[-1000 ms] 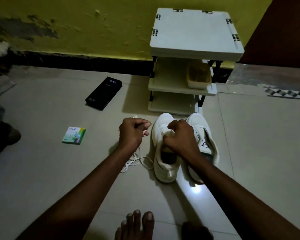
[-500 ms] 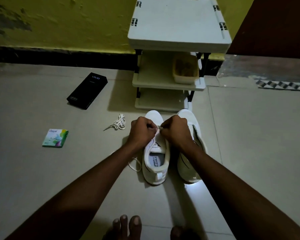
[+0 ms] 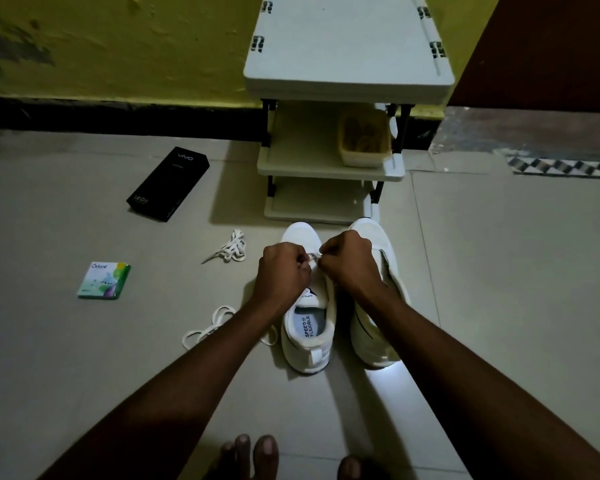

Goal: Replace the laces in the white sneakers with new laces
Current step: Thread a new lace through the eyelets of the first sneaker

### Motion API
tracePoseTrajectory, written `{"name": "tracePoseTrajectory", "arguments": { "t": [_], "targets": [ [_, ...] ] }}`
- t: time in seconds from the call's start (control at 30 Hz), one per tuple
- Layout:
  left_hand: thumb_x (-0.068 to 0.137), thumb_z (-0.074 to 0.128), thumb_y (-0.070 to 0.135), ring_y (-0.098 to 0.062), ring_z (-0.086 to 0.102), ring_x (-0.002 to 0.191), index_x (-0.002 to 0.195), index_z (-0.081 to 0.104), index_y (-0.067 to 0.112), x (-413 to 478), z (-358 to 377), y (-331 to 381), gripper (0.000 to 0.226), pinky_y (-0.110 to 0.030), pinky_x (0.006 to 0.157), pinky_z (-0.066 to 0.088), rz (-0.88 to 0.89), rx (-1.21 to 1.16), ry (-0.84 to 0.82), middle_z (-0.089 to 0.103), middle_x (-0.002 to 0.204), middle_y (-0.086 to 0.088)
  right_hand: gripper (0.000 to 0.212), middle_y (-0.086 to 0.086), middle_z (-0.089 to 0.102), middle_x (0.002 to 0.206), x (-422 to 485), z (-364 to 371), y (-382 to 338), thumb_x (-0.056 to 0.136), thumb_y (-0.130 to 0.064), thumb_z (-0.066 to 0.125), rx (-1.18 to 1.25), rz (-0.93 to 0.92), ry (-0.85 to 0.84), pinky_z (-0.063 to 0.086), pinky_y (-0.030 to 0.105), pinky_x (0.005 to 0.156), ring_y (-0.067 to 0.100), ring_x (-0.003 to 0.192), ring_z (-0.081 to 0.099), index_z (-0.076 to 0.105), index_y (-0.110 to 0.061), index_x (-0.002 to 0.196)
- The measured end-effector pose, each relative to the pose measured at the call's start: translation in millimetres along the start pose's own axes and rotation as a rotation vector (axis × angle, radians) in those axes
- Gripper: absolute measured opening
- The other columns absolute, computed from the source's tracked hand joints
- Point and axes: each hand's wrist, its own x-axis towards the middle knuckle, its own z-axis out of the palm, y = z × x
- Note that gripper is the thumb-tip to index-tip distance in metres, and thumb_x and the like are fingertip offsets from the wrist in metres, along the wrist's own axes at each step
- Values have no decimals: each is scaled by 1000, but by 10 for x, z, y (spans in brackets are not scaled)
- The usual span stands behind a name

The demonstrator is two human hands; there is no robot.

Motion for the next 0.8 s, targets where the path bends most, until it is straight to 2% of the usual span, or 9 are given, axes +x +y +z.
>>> {"name": "tracePoseTrajectory", "arguments": {
  "t": [0.13, 0.2, 0.3, 0.4, 0.47, 0.53, 0.6, 0.73, 0.8],
  "targets": [
    [84, 70, 10, -22, 71, 84, 80, 81, 13, 47, 25, -34, 12, -22, 75, 47, -27, -91, 38, 77, 80, -4, 25, 7, 75, 102, 11, -30, 1, 78, -7, 67, -13, -22, -18, 52, 28, 83, 22, 101, 67, 78, -10, 100],
    [85, 73, 9, -22, 72, 88, 84, 82, 11, 64, 17, -27, 8, -24, 81, 51, -29, -148, 47, 78, 85, -6, 26, 9, 75, 100, 21, -48, 10, 77, -6, 69, -2, -12, -24, 55, 32, 85, 24, 100, 67, 77, -9, 100],
    [87, 72, 12, -25, 70, 91, 92, 81, 10, 74, 16, -30, 10, -34, 83, 54, 48, -76, 25, 77, 92, -7, 27, 10, 74, 96, 24, -50, 19, 75, -7, 70, -4, -10, -40, 56, 36, 86, 25, 99, 67, 75, -10, 101],
    [88, 68, 12, -31, 67, 86, 91, 79, 9, 105, -5, -40, 12, -38, 74, 52, 169, 36, -9, 71, 89, -9, 27, 10, 73, 95, 35, -44, 13, 73, -8, 71, -2, 2, -45, 56, 36, 87, 25, 100, 66, 73, -11, 100],
    [88, 65, 10, -35, 63, 81, 84, 76, 8, 131, -16, -58, 12, -36, 68, 44, 272, 135, -45, 63, 84, -10, 28, 11, 73, 95, 38, -37, 6, 73, -8, 71, 3, 7, -38, 57, 35, 86, 25, 99, 67, 72, -10, 101],
    [89, 65, 10, -35, 62, 81, 83, 75, 8, 145, -10, -74, 12, -36, 67, 41, 317, 182, -65, 60, 83, -10, 28, 11, 73, 94, 30, -26, 7, 73, -10, 72, 1, 2, -34, 56, 36, 86, 26, 99, 67, 72, -10, 101],
    [89, 67, 13, -31, 64, 84, 86, 78, 10, 149, 15, -96, 12, -35, 70, 47, 254, 102, -44, 66, 84, -8, 29, 10, 73, 94, 22, -20, 4, 72, -9, 72, -6, -7, -35, 55, 35, 87, 27, 100, 66, 71, -9, 101],
    [85, 74, 10, -16, 71, 88, 83, 81, 14, 139, 61, -64, 9, -32, 84, 56, -43, -183, 5, 78, 84, 0, 33, 9, 73, 95, 19, -35, 4, 69, -8, 72, -5, 6, -43, 55, 32, 85, 26, 100, 66, 70, -9, 102],
    [83, 75, 10, -16, 71, 87, 80, 81, 18, 154, 83, -29, 10, -29, 83, 55, -97, -162, 11, 77, 82, 3, 36, 9, 73, 97, 21, -43, -2, 68, -11, 75, -14, 10, -40, 55, 34, 85, 26, 101, 66, 70, -10, 104]
  ]
}}
